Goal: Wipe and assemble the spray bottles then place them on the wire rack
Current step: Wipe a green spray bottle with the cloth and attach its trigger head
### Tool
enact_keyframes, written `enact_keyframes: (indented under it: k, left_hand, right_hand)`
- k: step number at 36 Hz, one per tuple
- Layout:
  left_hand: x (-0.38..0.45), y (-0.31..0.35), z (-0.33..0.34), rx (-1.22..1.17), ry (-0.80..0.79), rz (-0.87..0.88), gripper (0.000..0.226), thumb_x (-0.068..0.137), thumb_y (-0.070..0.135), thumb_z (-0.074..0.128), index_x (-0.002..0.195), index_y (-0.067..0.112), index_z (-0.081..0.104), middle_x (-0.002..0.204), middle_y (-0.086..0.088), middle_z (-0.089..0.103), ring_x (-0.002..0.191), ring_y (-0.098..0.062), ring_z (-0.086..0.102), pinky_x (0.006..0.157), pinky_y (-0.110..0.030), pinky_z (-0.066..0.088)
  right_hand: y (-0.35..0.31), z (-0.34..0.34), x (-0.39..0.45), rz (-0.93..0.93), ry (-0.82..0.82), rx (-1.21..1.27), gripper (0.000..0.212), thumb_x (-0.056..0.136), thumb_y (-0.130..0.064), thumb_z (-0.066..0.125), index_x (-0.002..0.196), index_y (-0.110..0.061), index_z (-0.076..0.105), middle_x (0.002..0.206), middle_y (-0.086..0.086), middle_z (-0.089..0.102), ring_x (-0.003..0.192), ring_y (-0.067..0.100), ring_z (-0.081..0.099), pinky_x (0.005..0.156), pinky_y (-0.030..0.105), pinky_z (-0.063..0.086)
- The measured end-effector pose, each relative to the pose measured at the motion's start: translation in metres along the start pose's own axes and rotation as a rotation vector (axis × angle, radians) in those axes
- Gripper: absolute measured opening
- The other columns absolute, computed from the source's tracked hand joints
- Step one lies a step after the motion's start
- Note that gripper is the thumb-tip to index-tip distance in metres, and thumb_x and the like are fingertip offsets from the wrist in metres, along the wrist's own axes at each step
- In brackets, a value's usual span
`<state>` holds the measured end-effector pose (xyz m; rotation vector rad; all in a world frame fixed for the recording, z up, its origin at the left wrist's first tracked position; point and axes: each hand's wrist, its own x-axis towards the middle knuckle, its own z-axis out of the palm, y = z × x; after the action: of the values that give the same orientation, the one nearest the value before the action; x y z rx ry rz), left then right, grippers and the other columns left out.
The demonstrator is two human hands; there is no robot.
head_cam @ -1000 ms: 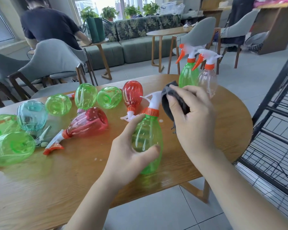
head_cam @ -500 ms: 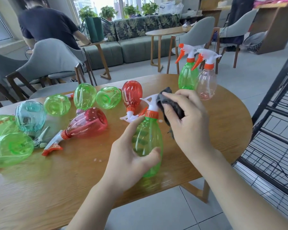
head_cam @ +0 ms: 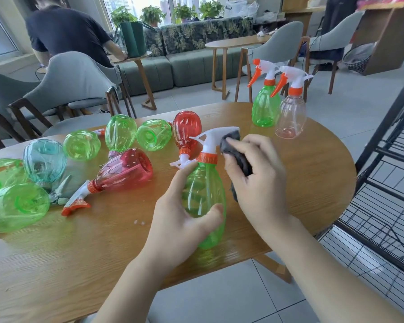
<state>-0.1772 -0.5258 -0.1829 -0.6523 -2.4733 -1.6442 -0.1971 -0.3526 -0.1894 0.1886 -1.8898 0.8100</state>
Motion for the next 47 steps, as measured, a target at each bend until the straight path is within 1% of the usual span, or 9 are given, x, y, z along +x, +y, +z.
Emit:
enact_keyframes:
  k: [5,13,19,27,32,37,40,44,47]
  left_hand:
    - [0.002,-0.005,-0.006,-0.038,0.022,-0.035,0.077,0.064,0.052,0.072,0.138,0.043,0.052,0.118,0.025,0.068,0.111,-0.001,0.065,0.090,-0.023,0.050]
    - [0.001,-0.003,-0.003,-0.021,-0.012,-0.017,0.069,0.072,0.035,0.076,0.136,0.045,0.051,0.116,0.028,0.067,0.111,0.001,0.064,0.089,-0.011,0.047]
    - [0.004,-0.011,-0.013,-0.056,0.057,-0.046,0.077,0.064,0.049,0.074,0.138,0.041,0.053,0.120,0.021,0.069,0.113,-0.003,0.066,0.098,-0.034,0.053]
    - [0.006,-0.014,-0.025,-0.036,-0.041,-0.058,0.073,0.067,0.050,0.075,0.136,0.051,0.052,0.127,0.018,0.068,0.120,-0.007,0.064,0.102,-0.032,0.052]
    - [0.004,-0.010,-0.021,-0.025,-0.102,-0.027,0.072,0.069,0.048,0.074,0.137,0.049,0.050,0.124,0.027,0.066,0.119,0.001,0.062,0.092,-0.008,0.047]
    - [0.004,-0.010,-0.019,-0.019,-0.111,-0.023,0.071,0.070,0.050,0.073,0.137,0.051,0.049,0.122,0.023,0.068,0.117,-0.003,0.064,0.094,-0.016,0.049]
    - [0.005,-0.011,-0.020,-0.011,-0.107,-0.037,0.075,0.072,0.053,0.075,0.141,0.049,0.047,0.128,0.018,0.067,0.123,-0.007,0.062,0.107,-0.039,0.050]
    - [0.005,-0.010,-0.021,0.006,-0.103,-0.048,0.077,0.071,0.054,0.074,0.142,0.048,0.046,0.131,0.016,0.065,0.125,-0.009,0.061,0.109,-0.047,0.049]
    - [0.005,-0.011,-0.022,0.011,-0.103,-0.047,0.076,0.070,0.055,0.073,0.140,0.052,0.045,0.129,0.019,0.065,0.124,-0.007,0.061,0.108,-0.046,0.050]
  right_hand:
    - [0.005,0.004,-0.012,-0.011,-0.052,-0.031,0.023,0.095,-0.015,0.065,0.111,-0.002,0.075,0.107,0.013,0.063,0.094,0.030,0.064,0.084,0.036,0.054]
    - [0.001,0.000,0.000,-0.039,-0.013,-0.038,0.026,0.097,-0.017,0.065,0.117,-0.002,0.074,0.110,0.016,0.063,0.098,0.029,0.064,0.087,0.031,0.053]
    - [0.011,0.005,-0.017,0.005,-0.056,-0.049,0.022,0.087,-0.015,0.067,0.102,-0.004,0.077,0.100,0.012,0.065,0.086,0.022,0.064,0.079,0.026,0.052]
    - [-0.001,-0.019,0.017,0.559,0.020,0.436,0.018,0.096,-0.009,0.067,0.092,-0.027,0.072,0.078,-0.008,0.069,0.072,0.001,0.061,0.067,0.017,0.048]
    - [-0.003,-0.014,0.027,0.740,0.011,0.654,0.013,0.102,-0.019,0.064,0.108,-0.022,0.075,0.091,-0.010,0.077,0.091,0.009,0.072,0.080,0.026,0.056]
    - [-0.011,-0.005,0.026,0.840,0.026,0.693,0.016,0.100,-0.031,0.065,0.095,-0.030,0.080,0.097,0.009,0.078,0.103,0.039,0.071,0.094,0.061,0.056]
    - [-0.018,-0.003,0.022,0.771,-0.010,0.646,0.020,0.094,-0.042,0.062,0.085,-0.046,0.079,0.098,0.021,0.073,0.099,0.050,0.065,0.084,0.069,0.053]
    - [-0.021,-0.006,0.017,0.698,-0.085,0.581,0.034,0.105,-0.029,0.058,0.080,-0.043,0.077,0.094,0.031,0.066,0.087,0.052,0.061,0.068,0.056,0.052]
    - [-0.013,-0.012,0.014,0.637,-0.168,0.495,0.026,0.105,-0.021,0.057,0.088,-0.013,0.075,0.084,0.036,0.059,0.072,0.051,0.054,0.060,0.036,0.036]
